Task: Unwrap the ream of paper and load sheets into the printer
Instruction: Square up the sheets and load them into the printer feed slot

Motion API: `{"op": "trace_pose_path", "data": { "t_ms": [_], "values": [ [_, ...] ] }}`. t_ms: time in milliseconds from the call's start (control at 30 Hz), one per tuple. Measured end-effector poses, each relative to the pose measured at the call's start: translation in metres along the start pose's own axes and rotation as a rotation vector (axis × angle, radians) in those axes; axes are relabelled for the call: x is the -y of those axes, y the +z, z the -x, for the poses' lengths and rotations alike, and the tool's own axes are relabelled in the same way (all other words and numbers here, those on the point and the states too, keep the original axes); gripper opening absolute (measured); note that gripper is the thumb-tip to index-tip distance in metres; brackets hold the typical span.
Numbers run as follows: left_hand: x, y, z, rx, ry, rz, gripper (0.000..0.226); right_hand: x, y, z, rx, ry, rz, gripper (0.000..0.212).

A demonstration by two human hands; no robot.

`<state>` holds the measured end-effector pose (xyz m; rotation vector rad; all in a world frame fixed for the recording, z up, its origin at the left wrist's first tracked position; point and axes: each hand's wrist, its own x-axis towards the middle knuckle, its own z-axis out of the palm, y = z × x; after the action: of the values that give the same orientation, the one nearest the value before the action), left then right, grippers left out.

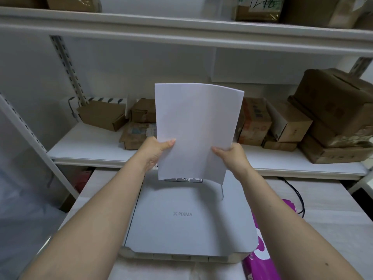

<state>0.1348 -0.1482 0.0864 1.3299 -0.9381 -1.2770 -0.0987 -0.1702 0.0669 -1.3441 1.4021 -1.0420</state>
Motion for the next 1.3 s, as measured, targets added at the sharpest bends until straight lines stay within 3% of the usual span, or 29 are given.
{"op": "trace_pose_path", "data": {
  "t_ms": [67,233,433,667,867,1033,1300],
  "values": [
    [-0.014,-0.002,-0.014,-0.001,0.031,-0.044,0.008,0.007,-0.001,-0.018,0.003,-0.013,0.115,0.016],
    [-0.037,-0.001,-0.045,-0.07,0.081,-0.127,0.035,0.025,0.003,-0.053,-0.074,0.019,0.374,0.027],
    [-0.031,-0.006,-0.087,-0.147,0.037,-0.308,0.045,0.011,0.021,-0.088,-0.074,0.062,0.304,0.026],
    [-0.007,-0.008,-0.115,-0.126,-0.065,-0.367,0.044,-0.018,0.027,-0.115,-0.015,0.126,0.224,0.026],
    [-0.002,-0.018,-0.134,-0.005,-0.2,-0.308,0.043,-0.038,0.029,-0.131,0.07,0.194,0.2,0.031],
    [0.004,-0.02,-0.147,0.089,-0.199,-0.199,0.039,-0.044,0.029,-0.138,0.086,0.228,0.171,0.031],
    [0.033,-0.025,-0.16,0.085,-0.209,-0.131,0.042,-0.046,0.024,-0.139,0.127,0.209,0.253,0.027]
  ]
}}
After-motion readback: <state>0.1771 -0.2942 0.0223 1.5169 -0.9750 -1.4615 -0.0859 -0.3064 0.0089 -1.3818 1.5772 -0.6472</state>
